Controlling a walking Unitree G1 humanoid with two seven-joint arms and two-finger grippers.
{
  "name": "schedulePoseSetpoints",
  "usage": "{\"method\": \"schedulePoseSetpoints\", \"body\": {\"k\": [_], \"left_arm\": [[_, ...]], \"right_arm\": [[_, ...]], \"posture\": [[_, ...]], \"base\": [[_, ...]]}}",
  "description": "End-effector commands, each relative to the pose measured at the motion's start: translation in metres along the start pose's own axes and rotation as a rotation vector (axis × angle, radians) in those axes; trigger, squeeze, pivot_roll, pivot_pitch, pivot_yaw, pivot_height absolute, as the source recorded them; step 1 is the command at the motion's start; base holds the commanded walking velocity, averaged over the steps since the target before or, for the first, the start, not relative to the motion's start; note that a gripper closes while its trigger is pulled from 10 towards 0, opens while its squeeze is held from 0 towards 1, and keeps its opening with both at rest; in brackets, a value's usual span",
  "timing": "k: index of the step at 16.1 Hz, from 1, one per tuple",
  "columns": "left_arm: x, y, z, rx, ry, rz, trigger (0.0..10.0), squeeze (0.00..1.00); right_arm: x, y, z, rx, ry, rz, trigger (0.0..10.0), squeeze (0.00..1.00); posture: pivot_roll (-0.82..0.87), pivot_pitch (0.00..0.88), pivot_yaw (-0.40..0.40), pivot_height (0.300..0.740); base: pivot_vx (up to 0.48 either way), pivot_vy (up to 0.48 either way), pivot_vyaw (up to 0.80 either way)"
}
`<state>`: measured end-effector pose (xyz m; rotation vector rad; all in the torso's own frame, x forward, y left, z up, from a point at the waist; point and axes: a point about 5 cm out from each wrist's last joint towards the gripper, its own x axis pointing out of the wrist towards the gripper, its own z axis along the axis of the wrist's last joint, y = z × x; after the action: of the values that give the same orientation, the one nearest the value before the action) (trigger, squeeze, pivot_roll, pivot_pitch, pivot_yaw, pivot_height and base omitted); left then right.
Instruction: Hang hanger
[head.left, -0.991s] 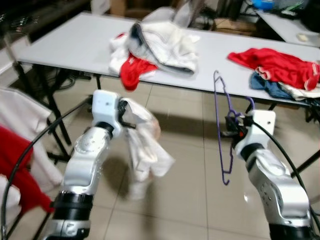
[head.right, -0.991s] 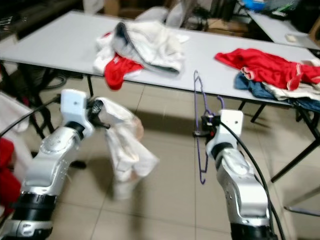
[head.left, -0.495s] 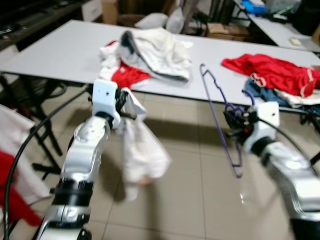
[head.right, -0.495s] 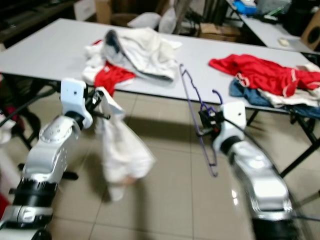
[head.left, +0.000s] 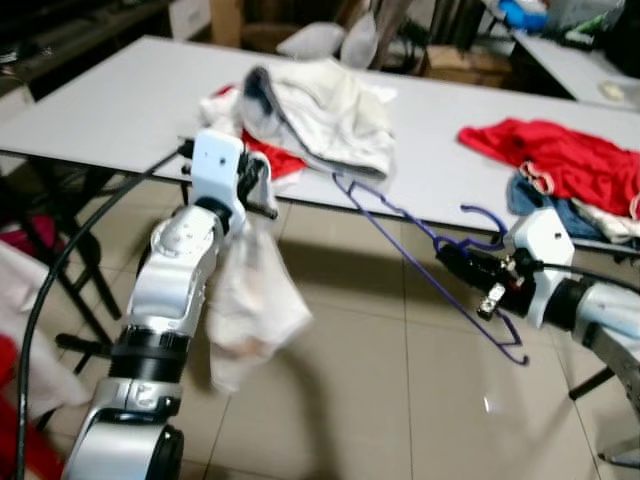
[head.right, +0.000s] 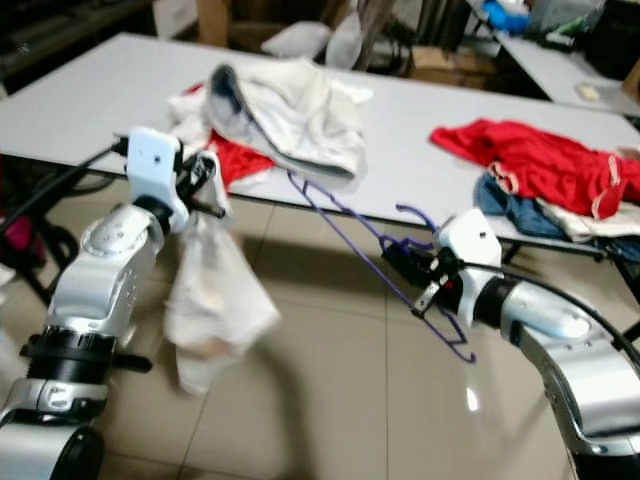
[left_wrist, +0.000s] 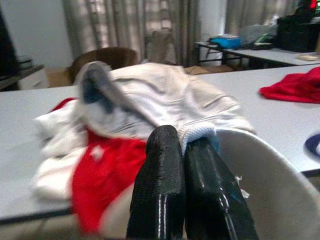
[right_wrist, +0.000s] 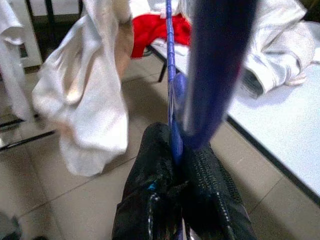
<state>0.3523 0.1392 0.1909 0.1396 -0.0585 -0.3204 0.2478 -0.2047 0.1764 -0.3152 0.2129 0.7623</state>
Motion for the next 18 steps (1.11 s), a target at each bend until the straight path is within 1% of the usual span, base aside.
{"method": "schedulePoseSetpoints", "body": {"k": [1,3,5,6,7,8,9,11,12,13,14,15,16,18], "left_arm": [[0.009,-0.012,0.014,0.023,-0.041,-0.056,10.0,0.00],[0.011,-0.012,0.019,0.029,-0.051,-0.060,10.0,0.00],[0.017,-0.010,0.026,0.040,-0.064,-0.069,10.0,0.00],[0.021,-0.011,0.032,0.048,-0.082,-0.087,10.0,0.00],[0.024,-0.012,0.037,0.048,-0.094,-0.101,10.0,0.00],[0.027,-0.015,0.045,0.045,-0.117,-0.124,10.0,0.00],[0.029,-0.018,0.055,0.045,-0.143,-0.153,10.0,0.00],[0.031,-0.023,0.075,0.038,-0.200,-0.199,10.0,0.00],[0.030,-0.024,0.087,0.049,-0.231,-0.217,10.0,0.00],[0.029,-0.023,0.092,0.050,-0.246,-0.225,10.0,0.00],[0.027,-0.023,0.106,0.057,-0.282,-0.243,10.0,0.00],[0.026,-0.023,0.112,0.058,-0.294,-0.248,10.0,0.00],[0.023,-0.023,0.126,0.059,-0.326,-0.262,10.0,0.00],[0.017,-0.025,0.142,0.047,-0.363,-0.294,10.0,0.00]], "right_arm": [[-0.005,0.004,-0.001,0.006,0.028,0.043,10.0,0.00],[-0.007,0.013,-0.003,0.004,0.038,0.111,10.0,0.00],[-0.014,0.023,-0.002,0.015,0.044,0.206,10.0,0.00],[-0.017,0.028,-0.002,0.023,0.055,0.262,10.0,0.00],[-0.018,0.031,-0.002,0.025,0.064,0.292,10.0,0.00],[-0.018,0.036,-0.004,0.028,0.082,0.333,10.0,0.00],[-0.016,0.039,-0.007,0.017,0.105,0.348,10.0,0.00],[-0.011,0.040,-0.013,-0.007,0.148,0.346,10.0,0.00],[-0.010,0.040,-0.014,-0.021,0.167,0.357,10.0,0.00],[-0.009,0.040,-0.015,-0.026,0.173,0.360,10.0,0.00],[-0.006,0.039,-0.015,-0.040,0.181,0.366,10.0,0.00],[-0.005,0.038,-0.015,-0.050,0.186,0.360,10.0,0.00],[0.000,0.033,-0.015,-0.064,0.189,0.332,10.0,0.00],[0.006,0.028,-0.012,-0.080,0.180,0.319,10.0,0.00]], "posture": [[-0.04,0.000,-0.050,0.740],[-0.04,0.000,-0.048,0.740],[-0.04,0.000,-0.044,0.740],[-0.04,0.000,-0.041,0.740],[-0.04,0.000,-0.041,0.740],[-0.04,0.000,-0.038,0.740],[-0.04,0.000,-0.038,0.740],[-0.04,0.000,-0.037,0.740],[-0.04,0.000,-0.037,0.740],[-0.04,0.000,-0.037,0.740],[-0.04,0.000,-0.037,0.740],[-0.04,0.000,-0.046,0.740],[-0.03,0.000,-0.052,0.740],[-0.03,0.000,-0.055,0.740]], "base": [[0.364,0.000,0.00],[0.364,0.000,0.00],[0.366,0.000,0.00],[0.364,0.000,0.00],[0.368,0.000,0.00],[0.368,0.000,0.00],[0.368,0.000,0.00],[0.366,0.000,0.00],[0.368,0.000,0.00],[0.368,0.000,0.00],[0.368,0.000,0.00],[0.364,0.000,0.00],[0.368,0.000,0.00],[0.364,0.000,0.00]]}}
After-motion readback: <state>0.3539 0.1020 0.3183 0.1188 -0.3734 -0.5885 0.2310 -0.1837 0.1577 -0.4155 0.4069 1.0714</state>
